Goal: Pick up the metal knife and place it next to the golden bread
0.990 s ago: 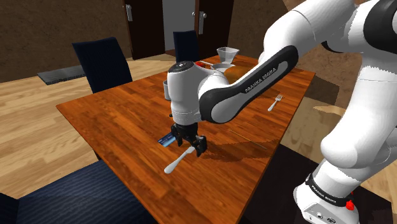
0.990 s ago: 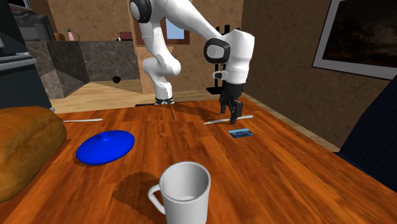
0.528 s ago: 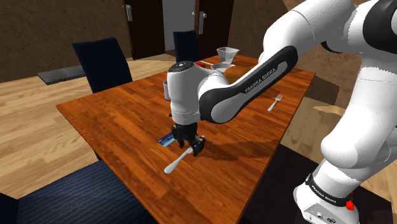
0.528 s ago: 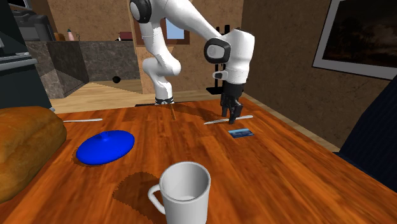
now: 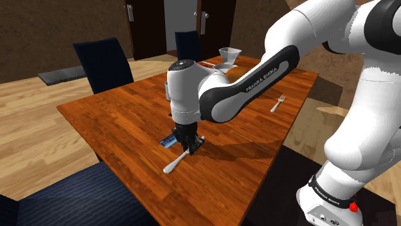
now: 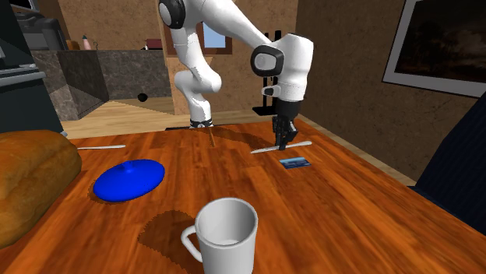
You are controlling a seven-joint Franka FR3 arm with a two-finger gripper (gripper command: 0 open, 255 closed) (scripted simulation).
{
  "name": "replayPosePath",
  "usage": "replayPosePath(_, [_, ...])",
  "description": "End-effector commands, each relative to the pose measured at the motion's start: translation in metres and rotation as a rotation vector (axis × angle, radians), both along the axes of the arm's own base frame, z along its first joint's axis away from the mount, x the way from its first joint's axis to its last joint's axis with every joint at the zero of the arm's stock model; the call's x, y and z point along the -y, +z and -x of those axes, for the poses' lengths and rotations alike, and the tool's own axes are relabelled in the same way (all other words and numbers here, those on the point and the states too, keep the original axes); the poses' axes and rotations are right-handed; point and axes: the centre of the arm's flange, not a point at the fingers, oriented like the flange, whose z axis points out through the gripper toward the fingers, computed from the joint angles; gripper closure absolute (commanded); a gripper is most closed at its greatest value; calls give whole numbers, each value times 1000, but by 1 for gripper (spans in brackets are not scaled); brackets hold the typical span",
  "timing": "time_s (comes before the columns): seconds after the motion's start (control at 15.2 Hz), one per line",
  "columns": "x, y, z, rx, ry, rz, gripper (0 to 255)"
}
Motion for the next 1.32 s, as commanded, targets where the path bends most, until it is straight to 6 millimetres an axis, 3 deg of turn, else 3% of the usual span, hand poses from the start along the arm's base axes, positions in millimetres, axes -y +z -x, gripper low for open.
replayPosePath(0.0, [3,-7,7,-18,-2,10,255])
replayPosePath(1.25, [3,93,7,-18,-2,10,255])
